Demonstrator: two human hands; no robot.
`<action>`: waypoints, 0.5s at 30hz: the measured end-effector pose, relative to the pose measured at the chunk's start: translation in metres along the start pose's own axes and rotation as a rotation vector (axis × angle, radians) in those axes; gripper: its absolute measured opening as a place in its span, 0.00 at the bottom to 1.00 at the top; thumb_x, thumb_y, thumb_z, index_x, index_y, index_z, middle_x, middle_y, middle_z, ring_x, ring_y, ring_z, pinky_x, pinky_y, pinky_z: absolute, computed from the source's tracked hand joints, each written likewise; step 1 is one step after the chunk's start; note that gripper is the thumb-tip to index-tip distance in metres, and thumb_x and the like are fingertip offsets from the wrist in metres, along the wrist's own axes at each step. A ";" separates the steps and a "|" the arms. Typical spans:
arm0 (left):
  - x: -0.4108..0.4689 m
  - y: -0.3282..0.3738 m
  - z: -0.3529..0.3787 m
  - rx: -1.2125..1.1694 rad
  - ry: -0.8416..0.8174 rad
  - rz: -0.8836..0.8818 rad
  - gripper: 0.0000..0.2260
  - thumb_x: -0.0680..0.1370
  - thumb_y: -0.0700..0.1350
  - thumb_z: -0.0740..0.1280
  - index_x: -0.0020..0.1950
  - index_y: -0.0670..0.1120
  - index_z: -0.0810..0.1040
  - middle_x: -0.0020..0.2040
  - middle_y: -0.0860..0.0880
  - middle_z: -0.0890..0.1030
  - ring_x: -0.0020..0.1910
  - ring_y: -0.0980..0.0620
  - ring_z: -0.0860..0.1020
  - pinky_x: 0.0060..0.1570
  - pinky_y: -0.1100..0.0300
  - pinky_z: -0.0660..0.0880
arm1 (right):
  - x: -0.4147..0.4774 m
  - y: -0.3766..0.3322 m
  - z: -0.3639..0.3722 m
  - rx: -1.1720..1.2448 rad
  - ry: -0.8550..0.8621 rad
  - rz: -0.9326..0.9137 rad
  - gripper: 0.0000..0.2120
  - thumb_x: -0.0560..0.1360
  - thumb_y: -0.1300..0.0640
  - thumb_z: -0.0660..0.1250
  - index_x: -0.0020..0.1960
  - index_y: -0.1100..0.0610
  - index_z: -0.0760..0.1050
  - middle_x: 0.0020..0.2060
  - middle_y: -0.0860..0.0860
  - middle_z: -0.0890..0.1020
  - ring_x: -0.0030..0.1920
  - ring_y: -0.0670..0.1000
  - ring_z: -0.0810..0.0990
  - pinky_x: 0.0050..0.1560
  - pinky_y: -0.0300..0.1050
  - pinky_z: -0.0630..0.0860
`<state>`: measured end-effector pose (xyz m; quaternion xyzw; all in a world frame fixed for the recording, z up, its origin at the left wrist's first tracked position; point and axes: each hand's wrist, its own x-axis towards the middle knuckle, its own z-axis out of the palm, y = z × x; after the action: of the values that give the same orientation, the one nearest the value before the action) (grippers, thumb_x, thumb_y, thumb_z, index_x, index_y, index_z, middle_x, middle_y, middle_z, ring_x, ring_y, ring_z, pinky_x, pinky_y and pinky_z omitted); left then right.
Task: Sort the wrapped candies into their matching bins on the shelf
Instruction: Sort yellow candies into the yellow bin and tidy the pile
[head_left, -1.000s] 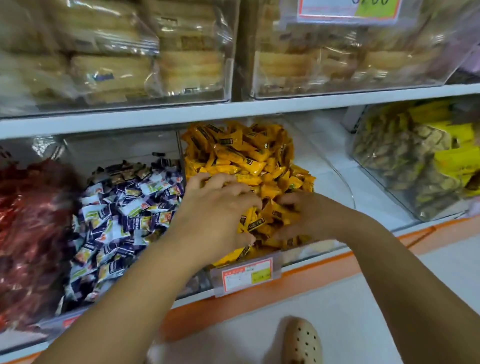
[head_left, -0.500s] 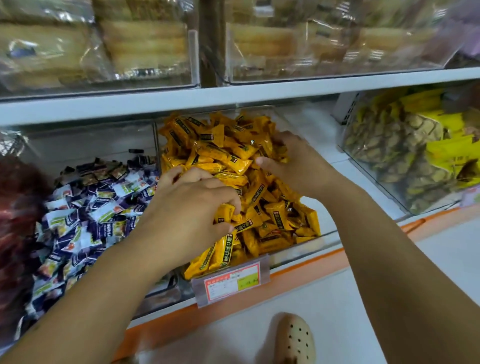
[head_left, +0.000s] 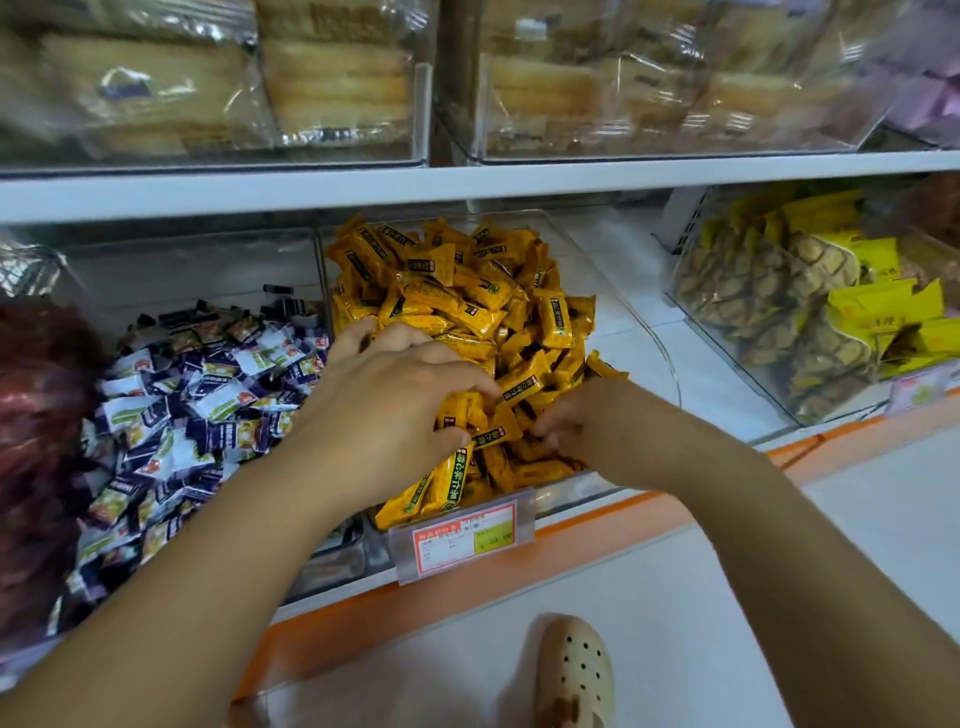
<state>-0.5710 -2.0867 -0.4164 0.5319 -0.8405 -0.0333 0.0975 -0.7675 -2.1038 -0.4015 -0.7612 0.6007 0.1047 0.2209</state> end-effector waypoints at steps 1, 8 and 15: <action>0.000 0.000 0.000 -0.003 0.003 0.001 0.19 0.75 0.61 0.65 0.65 0.69 0.67 0.65 0.67 0.69 0.69 0.59 0.58 0.73 0.47 0.45 | 0.006 0.000 0.004 -0.013 -0.056 0.019 0.17 0.82 0.59 0.55 0.68 0.54 0.73 0.62 0.51 0.77 0.61 0.52 0.74 0.47 0.36 0.71; -0.003 -0.002 0.003 -0.010 0.037 0.012 0.19 0.74 0.61 0.66 0.64 0.68 0.69 0.63 0.66 0.72 0.70 0.59 0.61 0.73 0.48 0.45 | 0.024 0.002 0.031 -0.082 -0.151 0.070 0.14 0.81 0.61 0.57 0.64 0.63 0.71 0.54 0.59 0.78 0.40 0.51 0.72 0.33 0.40 0.65; -0.003 -0.003 0.003 0.007 0.037 0.017 0.19 0.74 0.61 0.65 0.65 0.68 0.68 0.64 0.66 0.71 0.70 0.59 0.60 0.74 0.49 0.43 | 0.024 0.012 0.023 0.202 0.048 -0.014 0.14 0.70 0.50 0.72 0.45 0.61 0.79 0.34 0.53 0.77 0.36 0.50 0.74 0.37 0.43 0.69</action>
<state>-0.5674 -2.0852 -0.4206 0.5257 -0.8431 -0.0196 0.1115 -0.7702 -2.1157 -0.4345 -0.7414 0.6081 0.0241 0.2828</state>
